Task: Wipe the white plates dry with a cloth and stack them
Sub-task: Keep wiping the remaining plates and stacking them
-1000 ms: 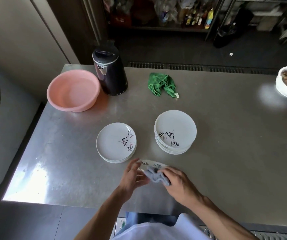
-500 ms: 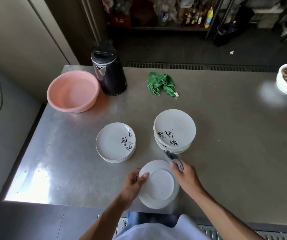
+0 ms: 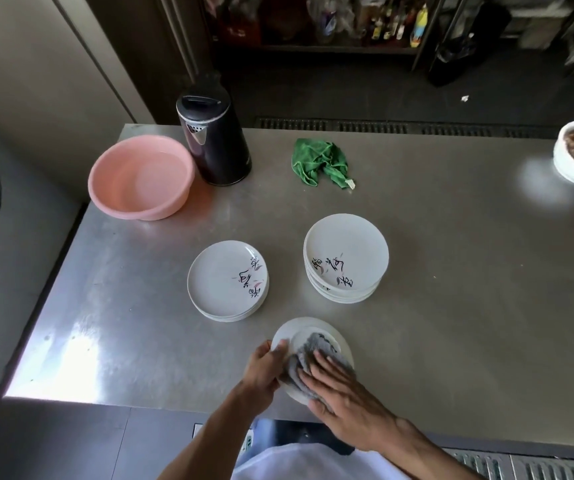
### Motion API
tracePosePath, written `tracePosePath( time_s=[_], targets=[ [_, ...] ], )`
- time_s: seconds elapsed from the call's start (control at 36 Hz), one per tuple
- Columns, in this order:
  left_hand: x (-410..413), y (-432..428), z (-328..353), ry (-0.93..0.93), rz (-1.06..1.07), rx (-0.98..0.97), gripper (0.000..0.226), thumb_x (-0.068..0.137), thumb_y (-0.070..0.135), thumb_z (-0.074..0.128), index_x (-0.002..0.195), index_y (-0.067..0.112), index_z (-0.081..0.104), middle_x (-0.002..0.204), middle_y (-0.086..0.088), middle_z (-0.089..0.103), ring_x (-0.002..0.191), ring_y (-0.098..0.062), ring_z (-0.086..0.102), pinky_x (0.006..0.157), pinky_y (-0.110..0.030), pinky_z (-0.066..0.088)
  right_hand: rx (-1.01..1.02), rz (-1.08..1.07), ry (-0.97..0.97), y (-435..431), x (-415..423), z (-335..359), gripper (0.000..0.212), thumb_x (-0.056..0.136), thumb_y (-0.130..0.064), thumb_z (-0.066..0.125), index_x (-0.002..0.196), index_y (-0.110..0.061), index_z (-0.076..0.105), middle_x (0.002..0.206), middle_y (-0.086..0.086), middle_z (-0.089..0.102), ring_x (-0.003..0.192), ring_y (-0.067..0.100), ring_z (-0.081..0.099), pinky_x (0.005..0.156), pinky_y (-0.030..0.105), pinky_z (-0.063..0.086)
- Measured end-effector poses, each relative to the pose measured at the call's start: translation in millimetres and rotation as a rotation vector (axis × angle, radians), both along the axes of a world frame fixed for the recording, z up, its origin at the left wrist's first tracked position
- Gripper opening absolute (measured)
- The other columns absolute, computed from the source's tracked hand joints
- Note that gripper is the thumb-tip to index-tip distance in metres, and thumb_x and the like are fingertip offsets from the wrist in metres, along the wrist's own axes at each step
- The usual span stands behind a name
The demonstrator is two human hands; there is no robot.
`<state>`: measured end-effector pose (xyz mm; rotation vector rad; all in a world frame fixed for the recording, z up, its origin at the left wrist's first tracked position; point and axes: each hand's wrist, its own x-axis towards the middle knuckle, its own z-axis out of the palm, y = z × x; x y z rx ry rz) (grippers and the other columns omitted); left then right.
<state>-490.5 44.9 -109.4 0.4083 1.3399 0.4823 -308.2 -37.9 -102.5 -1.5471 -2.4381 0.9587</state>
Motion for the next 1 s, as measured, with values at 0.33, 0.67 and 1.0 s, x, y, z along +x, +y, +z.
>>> tracePosePath(
  time_s=[0.33, 0.67, 1.0],
  targets=[
    [1, -1, -14, 0.045, -0.01, -0.019, 0.026, 0.106, 0.026, 0.054, 0.121, 0.004, 0.058, 0.117, -0.026, 0.07, 0.099, -0.035, 0.067, 0.089, -0.047, 0.057, -0.116, -0.189, -0.102, 29, -15, -13, 0.062, 0.106, -0.047, 0.022, 0.159, -0.022, 0.003, 0.163, -0.008, -0.015, 0.153, 0.016, -0.011, 0.121, 0.027, -0.015],
    [-1, 0, -3, 0.0, -0.079, 0.028, 0.023, 0.103, 0.028, 0.06, 0.122, 0.015, 0.061, 0.108, -0.011, 0.069, 0.092, -0.024, 0.066, 0.077, -0.037, 0.055, -0.259, -0.431, 0.025, 50, -6, -13, 0.052, 0.11, -0.03, 0.02, 0.159, -0.021, 0.007, 0.165, -0.005, -0.005, 0.153, 0.015, -0.009, 0.123, 0.033, -0.01],
    [-8, -2, 4, 0.048, -0.156, 0.078, 0.023, 0.102, 0.022, 0.062, 0.124, 0.015, 0.065, 0.108, -0.01, 0.07, 0.095, -0.024, 0.066, 0.08, -0.041, 0.055, -0.195, -0.427, 0.017, 68, -10, -19, 0.052, 0.109, -0.034, 0.023, 0.158, -0.019, 0.012, 0.163, -0.004, 0.001, 0.154, 0.018, 0.004, 0.116, 0.018, -0.01]
  ],
)
